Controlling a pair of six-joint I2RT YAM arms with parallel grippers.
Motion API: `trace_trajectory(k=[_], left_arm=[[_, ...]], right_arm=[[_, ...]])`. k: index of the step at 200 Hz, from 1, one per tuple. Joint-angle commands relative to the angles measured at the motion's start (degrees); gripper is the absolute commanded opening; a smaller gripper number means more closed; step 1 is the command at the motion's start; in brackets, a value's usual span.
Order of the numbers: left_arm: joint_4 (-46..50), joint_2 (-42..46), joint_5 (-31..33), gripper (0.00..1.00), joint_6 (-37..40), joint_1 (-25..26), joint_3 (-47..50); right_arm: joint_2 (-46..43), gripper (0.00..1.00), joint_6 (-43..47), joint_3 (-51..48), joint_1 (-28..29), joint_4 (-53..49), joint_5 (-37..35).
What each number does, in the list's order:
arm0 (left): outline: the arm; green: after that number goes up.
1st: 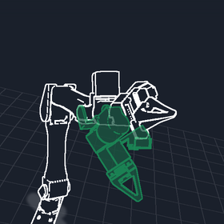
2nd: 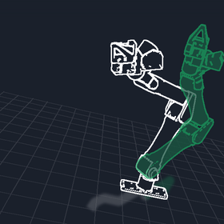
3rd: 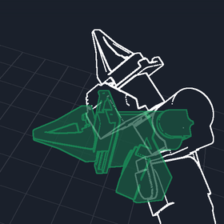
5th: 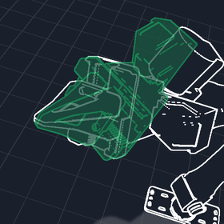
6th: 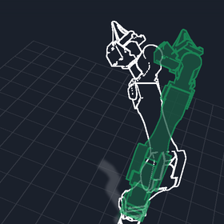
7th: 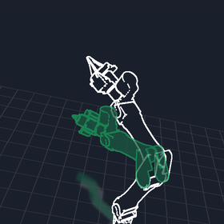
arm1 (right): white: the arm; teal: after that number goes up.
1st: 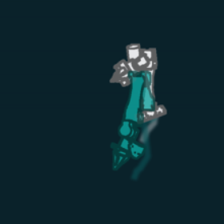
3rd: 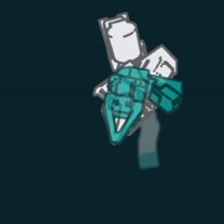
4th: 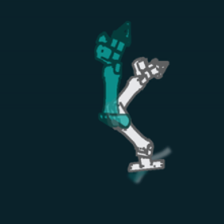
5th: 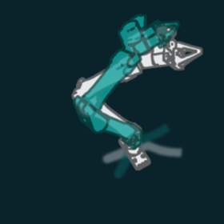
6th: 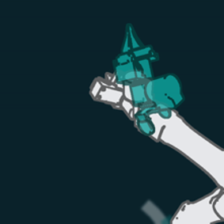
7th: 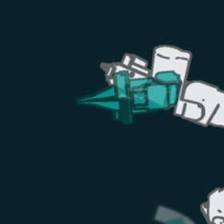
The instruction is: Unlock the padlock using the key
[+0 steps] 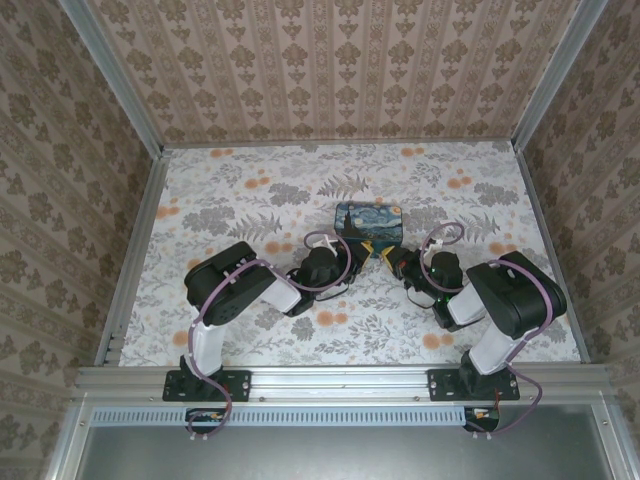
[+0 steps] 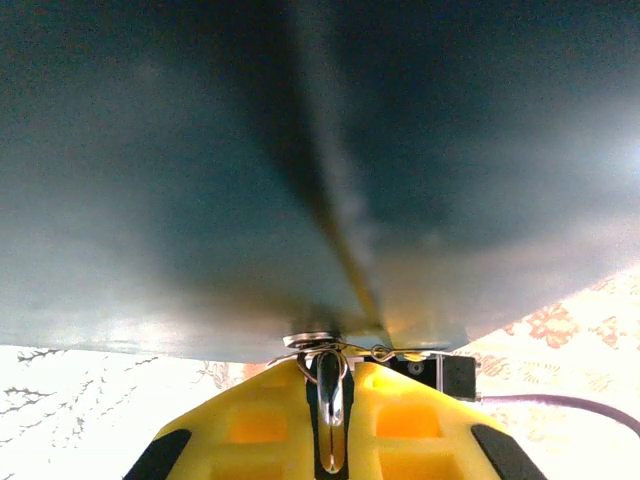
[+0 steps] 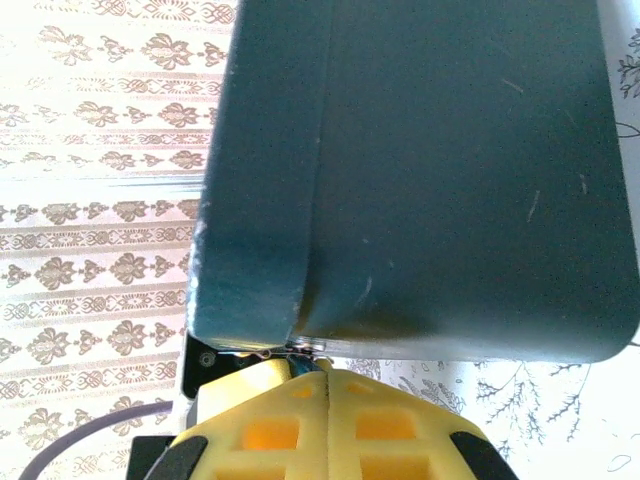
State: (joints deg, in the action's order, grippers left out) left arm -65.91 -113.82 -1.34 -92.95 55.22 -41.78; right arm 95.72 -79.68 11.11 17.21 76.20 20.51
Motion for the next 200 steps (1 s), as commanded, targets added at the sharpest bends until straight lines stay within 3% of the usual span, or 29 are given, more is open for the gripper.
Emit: trace_trajectory(k=[1,96,200], left_arm=[[-9.7,1.3,-3.4,0.0,-5.0,3.4,-4.4],[-9.6,1.1,1.0,0.0,-8.7,4.9,-5.1],[-9.3,-2.2,-12.0,0.0,-2.1,2.7,-4.6]], right_arm=[[-1.5,0.0,1.2,-0.4,2.1,-0.6,1.3],[-2.3,0.0,0.9,0.0,2.5,-1.6,-0.4],[-0.4,0.0,1.3,1.5,1.5,-2.0,0.3]])
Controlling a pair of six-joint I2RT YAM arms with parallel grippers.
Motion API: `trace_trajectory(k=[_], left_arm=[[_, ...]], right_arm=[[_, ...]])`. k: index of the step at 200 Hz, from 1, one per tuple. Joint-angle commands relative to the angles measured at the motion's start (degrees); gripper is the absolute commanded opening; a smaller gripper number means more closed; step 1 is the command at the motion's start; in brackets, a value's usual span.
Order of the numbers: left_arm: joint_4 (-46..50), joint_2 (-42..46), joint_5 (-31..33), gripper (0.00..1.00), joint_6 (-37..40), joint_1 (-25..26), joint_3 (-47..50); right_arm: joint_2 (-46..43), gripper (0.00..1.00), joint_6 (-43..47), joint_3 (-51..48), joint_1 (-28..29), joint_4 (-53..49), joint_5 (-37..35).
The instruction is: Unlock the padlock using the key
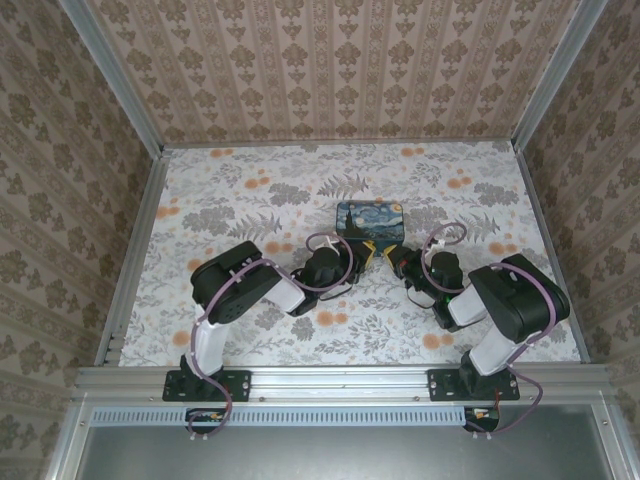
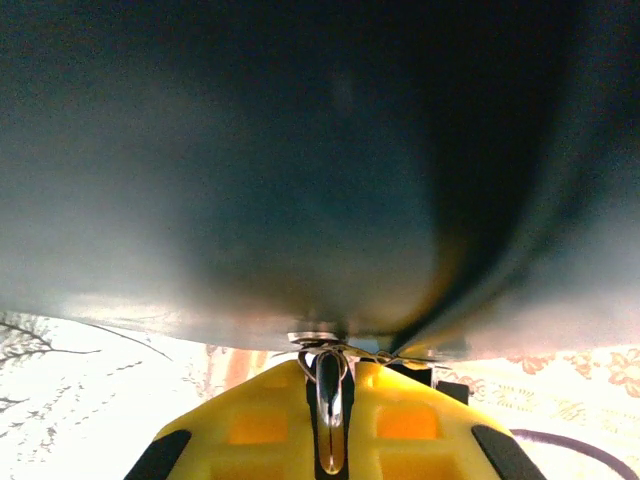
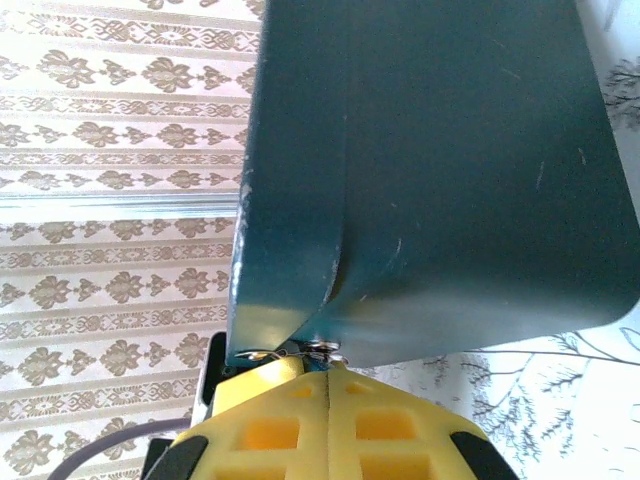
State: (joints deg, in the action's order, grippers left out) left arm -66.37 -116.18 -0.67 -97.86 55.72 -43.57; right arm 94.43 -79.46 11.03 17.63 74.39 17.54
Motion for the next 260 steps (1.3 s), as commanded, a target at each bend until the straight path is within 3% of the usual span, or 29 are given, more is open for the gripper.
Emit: trace_trajectory(k=[1,113,260], left_arm=[[-8.9,0.2,-12.7,0.0,2.9,2.2,-2.8],[-9.1,2.9,-3.8,0.0,-3.0,3.5,-6.4],[-9.0,2.6,-7.8,0.0,-1.0,3.4,-1.4]], right_arm=[[0.8,0.0,1.1,1.5,1.0,-0.3,3.3],[0.4,0.0,0.3,1.6,1.1,0.2,3.0],[1.2,0.0,1.0,2.7,-2.4,-1.3,4.3]])
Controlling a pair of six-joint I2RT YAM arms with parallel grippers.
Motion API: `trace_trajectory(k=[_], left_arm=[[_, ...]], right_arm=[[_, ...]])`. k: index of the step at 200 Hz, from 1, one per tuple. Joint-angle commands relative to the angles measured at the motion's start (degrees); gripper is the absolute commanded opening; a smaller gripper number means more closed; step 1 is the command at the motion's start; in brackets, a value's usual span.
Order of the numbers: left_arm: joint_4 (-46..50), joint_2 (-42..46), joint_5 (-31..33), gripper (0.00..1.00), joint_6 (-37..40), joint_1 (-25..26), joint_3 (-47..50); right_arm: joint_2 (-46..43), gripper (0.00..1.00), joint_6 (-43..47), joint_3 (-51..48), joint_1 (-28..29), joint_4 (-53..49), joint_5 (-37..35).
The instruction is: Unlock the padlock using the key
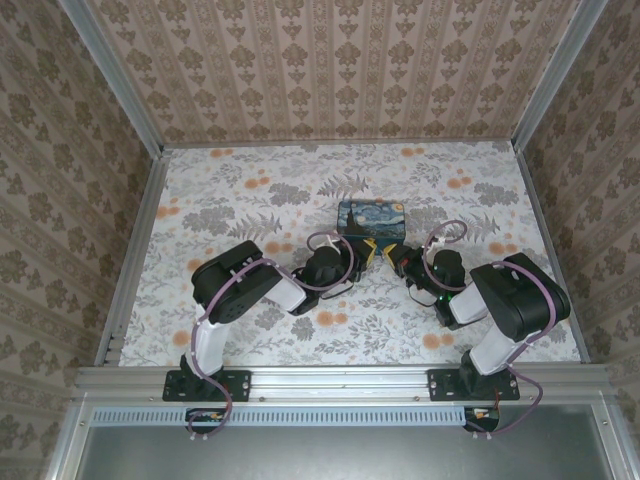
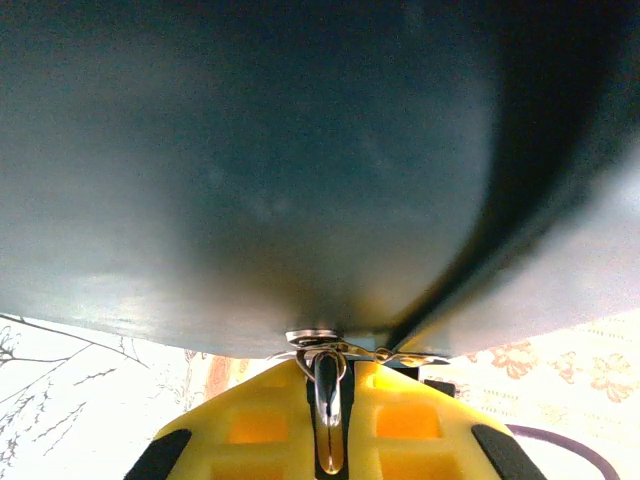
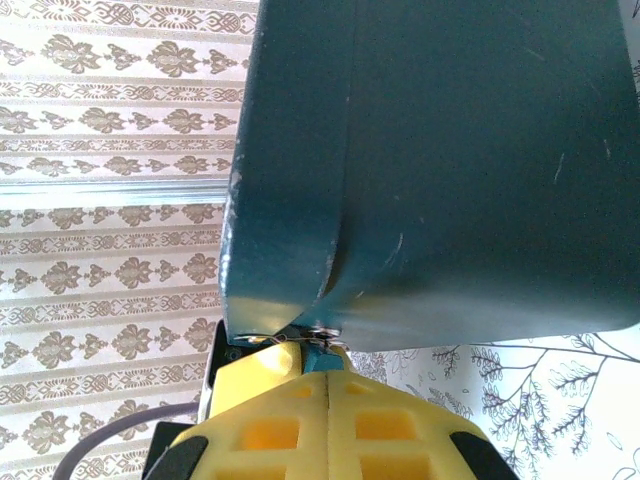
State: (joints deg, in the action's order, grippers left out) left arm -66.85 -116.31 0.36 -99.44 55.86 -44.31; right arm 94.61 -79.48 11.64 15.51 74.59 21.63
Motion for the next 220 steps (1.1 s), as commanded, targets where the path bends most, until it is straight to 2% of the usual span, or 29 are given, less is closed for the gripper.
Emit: trace_trajectory(k=[1,75,158,185,220], left_arm=[[-8.5,2.8,-8.9,0.0,0.6,3.2,-0.6],[-8.4,1.8,-18.3,0.0,-0.7,1.9,-3.1],[-8.4,1.1,-22.3,0.0,-0.2,1.0,-5.4],[-8.5,0.4,-26.0,0.0,-1.4,0.9,-8.0],[-8.4,2.5,-22.7,0.0,0.5,1.1,-6.3]], right_arm=[[1.0,0.0,1.0,2.1,-0.3,-1.5,0.2],[1.8,0.0,1.4,2.0,-0.4,-1.6,0.7],[3.2,0.0,1.4,2.0,-0.4,-0.5,1.6],[3.2,0.0,1.5,1.9,-0.4,-0.6,1.7],[3.2,0.0,1.4,1.9,-0.4,-0.4,1.7]])
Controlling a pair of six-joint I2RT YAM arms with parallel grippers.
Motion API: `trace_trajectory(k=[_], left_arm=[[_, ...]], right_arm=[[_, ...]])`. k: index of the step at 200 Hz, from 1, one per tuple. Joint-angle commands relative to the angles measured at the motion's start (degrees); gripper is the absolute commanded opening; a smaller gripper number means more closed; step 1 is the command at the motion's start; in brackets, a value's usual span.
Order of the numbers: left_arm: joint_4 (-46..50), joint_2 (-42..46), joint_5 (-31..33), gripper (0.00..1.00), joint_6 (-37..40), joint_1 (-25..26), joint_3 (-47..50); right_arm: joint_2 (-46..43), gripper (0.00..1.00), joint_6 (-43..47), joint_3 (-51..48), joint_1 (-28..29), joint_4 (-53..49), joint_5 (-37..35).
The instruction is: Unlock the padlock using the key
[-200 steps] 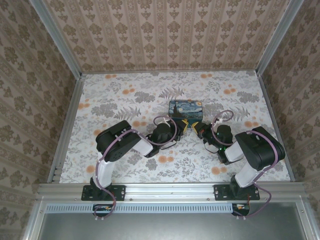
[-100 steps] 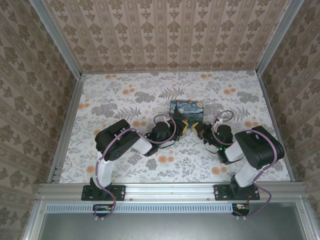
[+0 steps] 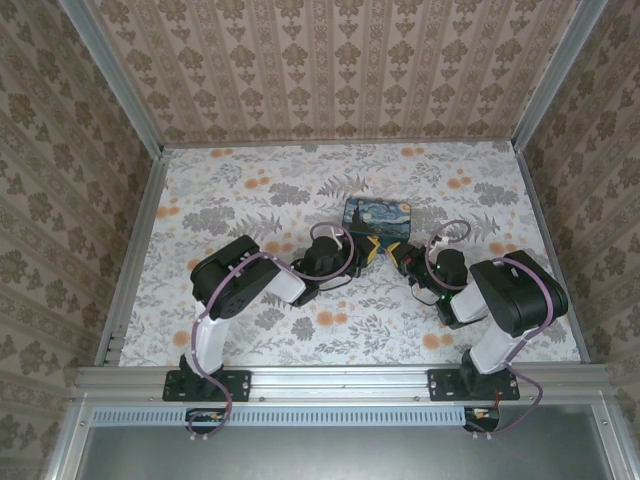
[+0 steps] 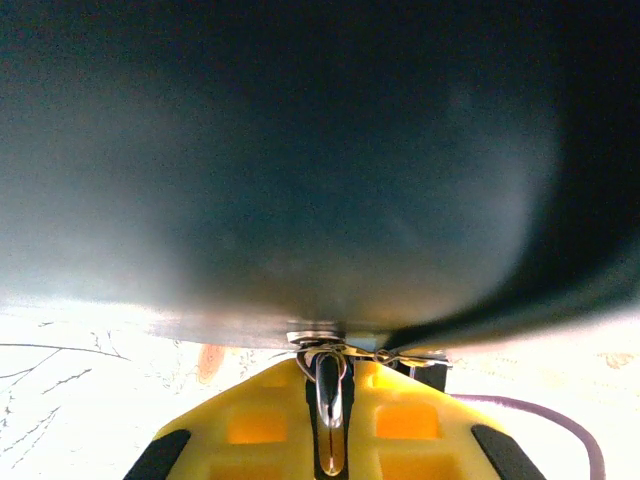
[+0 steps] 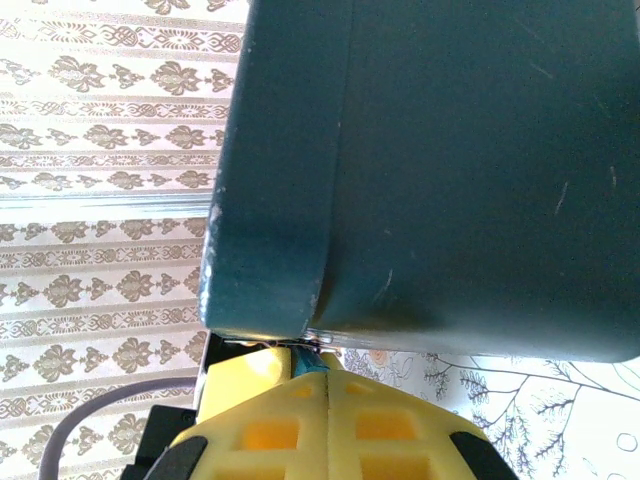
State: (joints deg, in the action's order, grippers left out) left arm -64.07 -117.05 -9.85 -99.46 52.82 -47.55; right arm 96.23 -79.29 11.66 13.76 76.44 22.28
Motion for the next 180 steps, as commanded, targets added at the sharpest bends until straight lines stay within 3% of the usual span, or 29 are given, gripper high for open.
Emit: trace_trajectory(k=[1,118,180], left_arm=[[-11.2,3.3,-12.4,0.0,0.6,4.2,-3.0],[-11.1,3.0,-19.3,0.0,3.2,3.2,-2.4],[-11.2,4.6,-19.0,0.0,7.0,3.3,-0.7]], right_arm=[[1.5,0.0,1.2,1.9,1.3,-2.3,1.0],[1.4,0.0,1.3,2.1,1.3,-2.0,2.6],[2.4,0.0,2.3,1.1,1.5,-1.0,4.7]])
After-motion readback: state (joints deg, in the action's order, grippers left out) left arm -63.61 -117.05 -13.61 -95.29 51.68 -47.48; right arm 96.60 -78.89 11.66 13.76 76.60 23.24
